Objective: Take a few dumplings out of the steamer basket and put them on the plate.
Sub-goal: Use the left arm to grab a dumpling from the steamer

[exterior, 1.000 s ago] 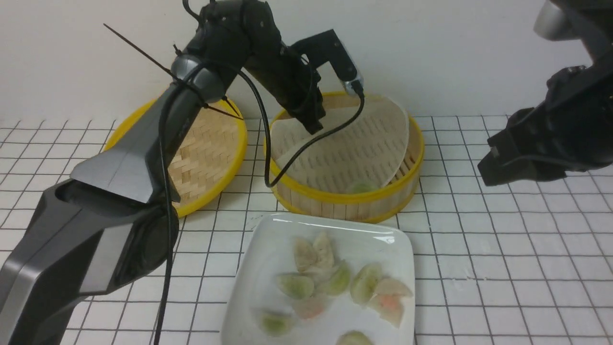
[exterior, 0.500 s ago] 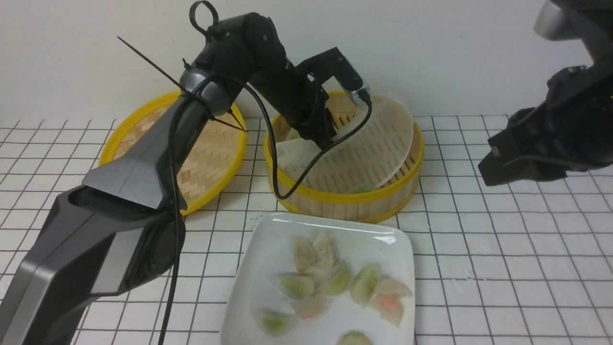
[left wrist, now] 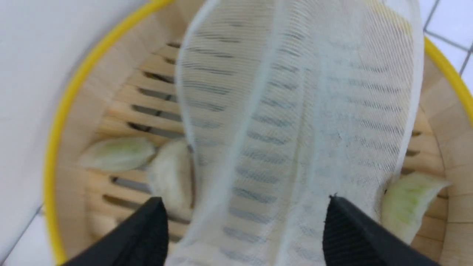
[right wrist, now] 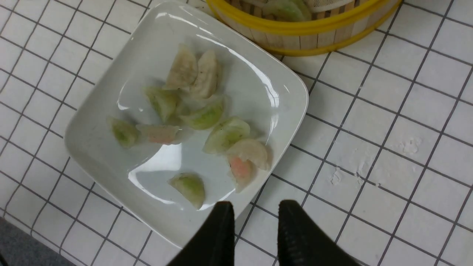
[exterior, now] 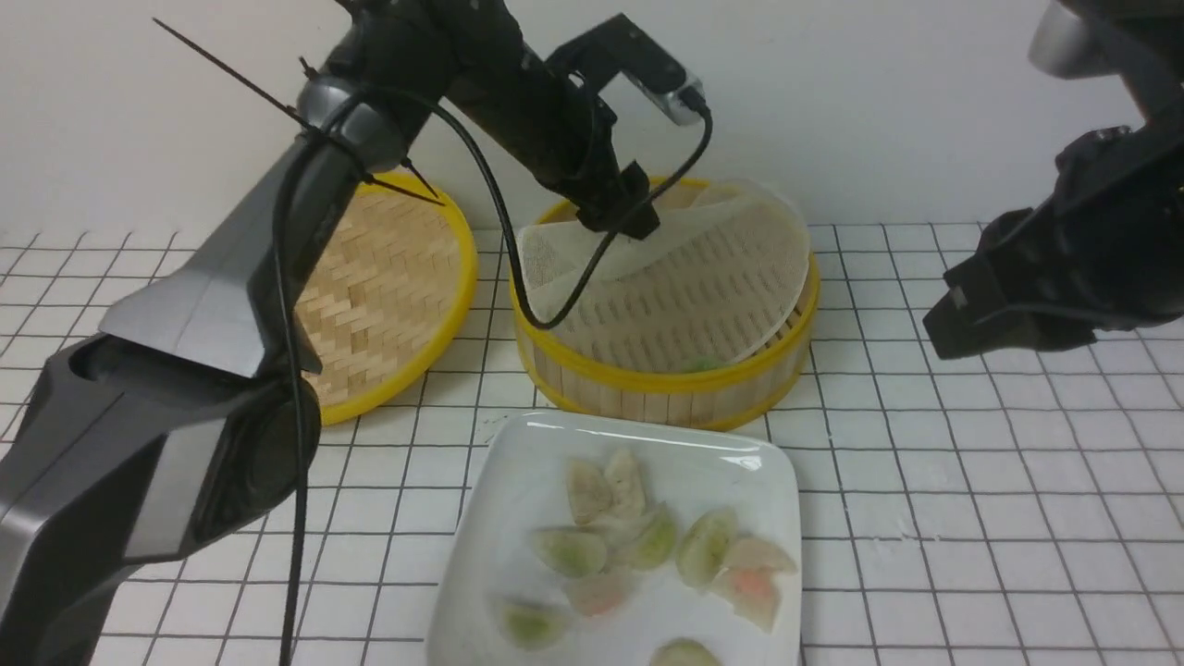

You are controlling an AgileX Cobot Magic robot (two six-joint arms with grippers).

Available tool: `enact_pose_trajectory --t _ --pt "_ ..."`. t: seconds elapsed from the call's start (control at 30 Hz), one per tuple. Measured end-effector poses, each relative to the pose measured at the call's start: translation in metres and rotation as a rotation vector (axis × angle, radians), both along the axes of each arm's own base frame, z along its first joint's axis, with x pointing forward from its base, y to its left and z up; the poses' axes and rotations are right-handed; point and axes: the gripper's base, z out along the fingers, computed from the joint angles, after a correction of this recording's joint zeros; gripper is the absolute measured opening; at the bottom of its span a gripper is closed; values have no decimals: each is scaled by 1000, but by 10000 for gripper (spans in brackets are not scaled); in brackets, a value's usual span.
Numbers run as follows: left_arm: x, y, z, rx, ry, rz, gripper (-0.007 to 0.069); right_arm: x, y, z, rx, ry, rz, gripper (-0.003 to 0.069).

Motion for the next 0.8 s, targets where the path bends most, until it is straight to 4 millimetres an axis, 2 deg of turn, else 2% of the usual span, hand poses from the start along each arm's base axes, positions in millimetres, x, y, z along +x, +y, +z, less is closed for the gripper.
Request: enact_pose_trajectory --t 0.13,0.23,0.37,0.4,0.43,0.47,0.57,0.63,0.67,0.8 --pt "6 19 9 -58 33 102 367 0 0 0 -5 -3 1 160" --pt "10 32 11 -88 52 154 249 0 -1 0 -14 -6 0 160" --pt "16 34 8 -113 38 191 99 1 -2 0 -26 -11 -1 160" --pt "20 33 3 -126 22 208 45 1 -2 0 -30 -13 -2 160" --pt "23 33 -2 -133 13 217 26 1 -2 0 -31 -13 -2 160" --pt "25 33 -6 -137 12 222 16 1 -3 -1 -32 -14 -2 160" --pt "36 31 -38 -134 36 243 -6 1 -3 -1 -33 -14 -2 160" --pt "38 30 -53 -123 55 246 -6 1 -3 -1 -33 -14 -2 160" --pt "40 30 -63 -113 67 241 -1 1 -3 -1 -33 -14 -2 160" --pt "41 29 -81 -71 64 190 43 1 -3 -1 -33 -14 -2 160"
